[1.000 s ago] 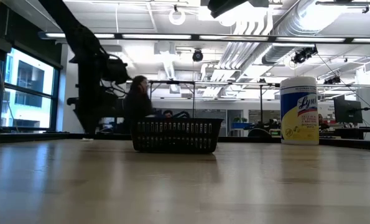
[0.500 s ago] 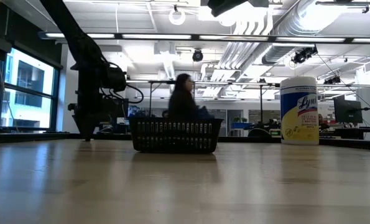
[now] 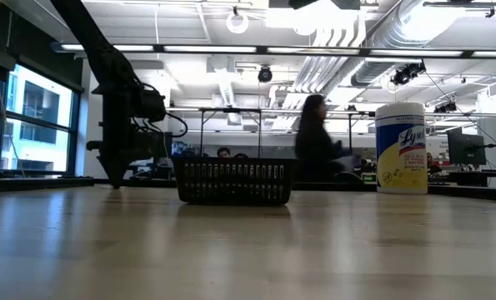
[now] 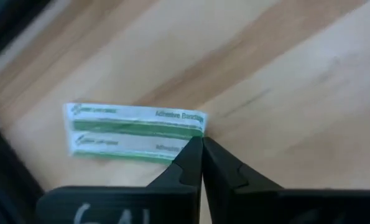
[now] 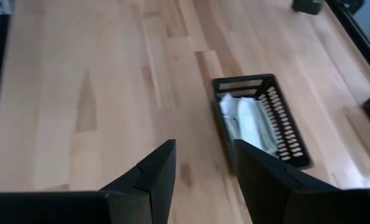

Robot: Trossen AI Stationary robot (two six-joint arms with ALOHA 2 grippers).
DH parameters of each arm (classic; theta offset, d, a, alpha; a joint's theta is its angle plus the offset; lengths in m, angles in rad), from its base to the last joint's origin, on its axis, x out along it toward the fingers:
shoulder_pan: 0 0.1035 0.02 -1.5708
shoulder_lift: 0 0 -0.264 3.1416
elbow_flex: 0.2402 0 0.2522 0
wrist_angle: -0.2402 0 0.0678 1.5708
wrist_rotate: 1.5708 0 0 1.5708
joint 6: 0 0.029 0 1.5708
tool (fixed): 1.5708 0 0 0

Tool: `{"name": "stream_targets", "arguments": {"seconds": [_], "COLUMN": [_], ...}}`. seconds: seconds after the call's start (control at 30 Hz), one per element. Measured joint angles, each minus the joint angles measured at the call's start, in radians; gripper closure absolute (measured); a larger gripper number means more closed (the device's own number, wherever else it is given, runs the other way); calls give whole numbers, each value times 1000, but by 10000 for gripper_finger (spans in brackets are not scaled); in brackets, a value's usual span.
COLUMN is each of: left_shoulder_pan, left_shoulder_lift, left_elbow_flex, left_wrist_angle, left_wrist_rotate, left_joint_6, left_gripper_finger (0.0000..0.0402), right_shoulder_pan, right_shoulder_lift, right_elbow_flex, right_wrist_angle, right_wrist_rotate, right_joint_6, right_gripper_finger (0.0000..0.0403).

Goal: Pick & Place First Aid Supplies
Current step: Put the bandage into the bottom black basket

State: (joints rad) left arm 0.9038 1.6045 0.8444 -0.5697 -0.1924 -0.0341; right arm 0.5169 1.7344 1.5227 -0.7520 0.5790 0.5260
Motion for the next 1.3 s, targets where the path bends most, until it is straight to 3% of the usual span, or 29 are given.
{"name": "stream_targets", "arguments": {"seconds": [0.3,0.5,0.7,0.87,1.1,1.3], "left_shoulder_pan": [-195,-472,-793,-978,-1078,-1066], "left_shoulder_lift": [-184,-326,-403,-406,-365,-262], "left_elbow_flex": [0,1,1,1,85,145], "left_wrist_angle": [-103,-98,-45,55,118,102], "left_wrist_rotate": [58,179,186,174,76,70], "left_joint_6": [-80,-217,-439,-595,-764,-899], "left_gripper_finger": [401,401,401,401,402,401], "right_shoulder_pan": [61,92,129,154,184,219], "right_shoulder_lift": [0,0,0,0,0,0], "right_elbow_flex": [0,0,0,0,0,0], "right_wrist_angle": [21,20,12,-14,-18,-11], "right_wrist_rotate": [70,111,117,86,83,110], "right_joint_6": [2,43,60,124,174,191], "right_gripper_finger": [249,249,249,249,249,249]}}
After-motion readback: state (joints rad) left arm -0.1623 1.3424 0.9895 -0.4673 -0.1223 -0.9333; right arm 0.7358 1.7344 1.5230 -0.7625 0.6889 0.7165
